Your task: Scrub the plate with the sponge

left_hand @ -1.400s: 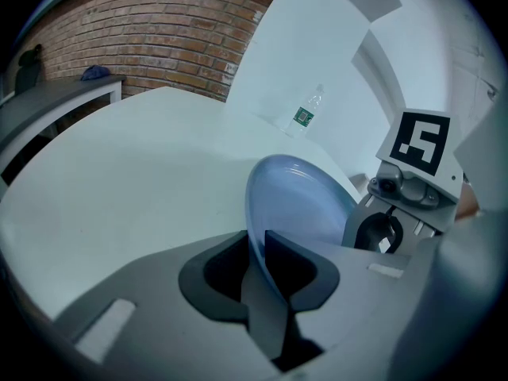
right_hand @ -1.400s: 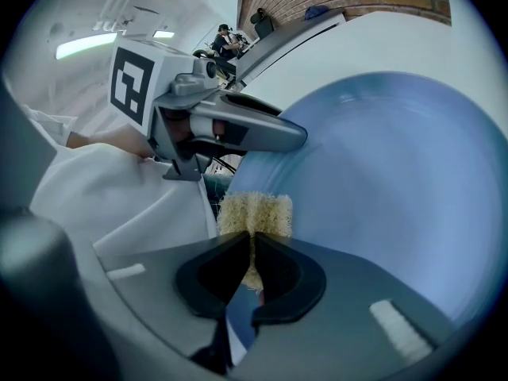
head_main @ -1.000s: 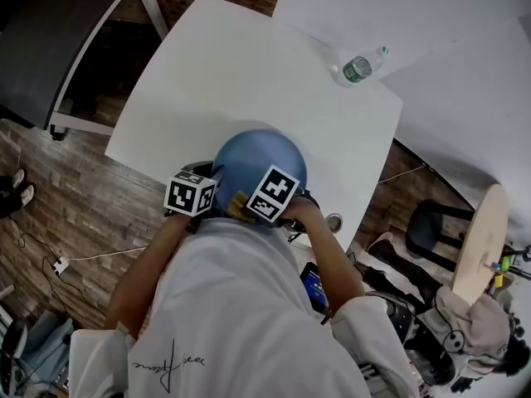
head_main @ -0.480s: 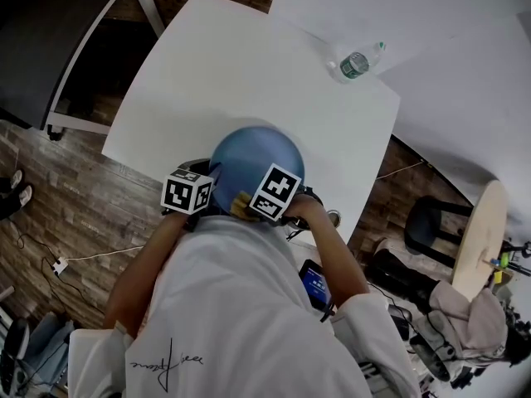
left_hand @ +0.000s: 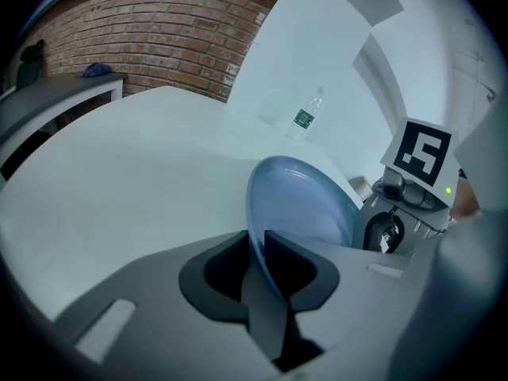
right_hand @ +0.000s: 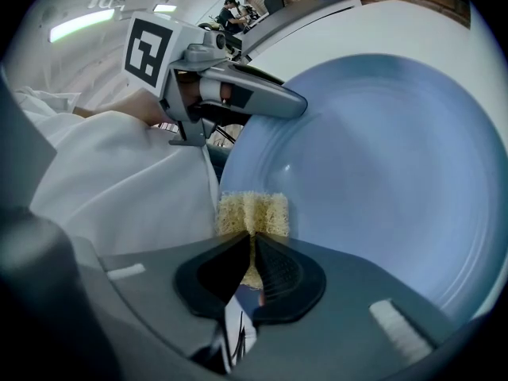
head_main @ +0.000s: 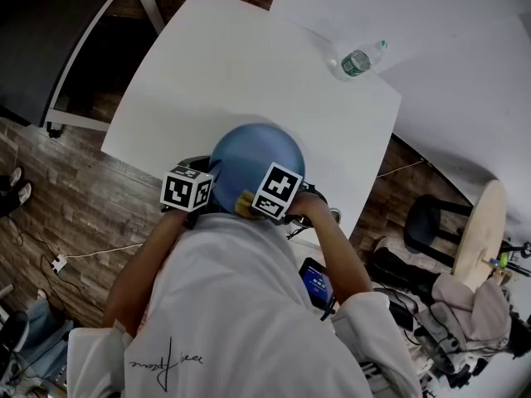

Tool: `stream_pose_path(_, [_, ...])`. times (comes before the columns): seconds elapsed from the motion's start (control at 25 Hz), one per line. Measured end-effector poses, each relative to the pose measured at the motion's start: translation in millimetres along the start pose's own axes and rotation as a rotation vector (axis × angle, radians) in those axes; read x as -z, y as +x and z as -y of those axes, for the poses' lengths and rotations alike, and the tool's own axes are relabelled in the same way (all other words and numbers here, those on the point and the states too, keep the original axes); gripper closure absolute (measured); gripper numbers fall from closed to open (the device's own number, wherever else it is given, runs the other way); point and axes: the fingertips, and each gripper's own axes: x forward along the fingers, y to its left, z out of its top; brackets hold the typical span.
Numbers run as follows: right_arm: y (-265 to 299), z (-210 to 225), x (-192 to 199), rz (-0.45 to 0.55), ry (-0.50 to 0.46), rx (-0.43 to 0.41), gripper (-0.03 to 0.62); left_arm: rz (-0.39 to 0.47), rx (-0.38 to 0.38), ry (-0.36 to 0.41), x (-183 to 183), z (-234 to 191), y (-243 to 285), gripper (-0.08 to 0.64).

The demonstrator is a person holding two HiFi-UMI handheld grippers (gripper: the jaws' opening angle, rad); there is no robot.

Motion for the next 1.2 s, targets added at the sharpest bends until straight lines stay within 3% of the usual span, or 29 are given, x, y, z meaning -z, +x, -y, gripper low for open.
stream_pose_path(1.2, [-15.7, 14.8, 23.2, -0.094, -0.039, 0.127, 0.561, 0.001, 0.003, -0.004, 0.3, -1.1, -2.5, 0.483])
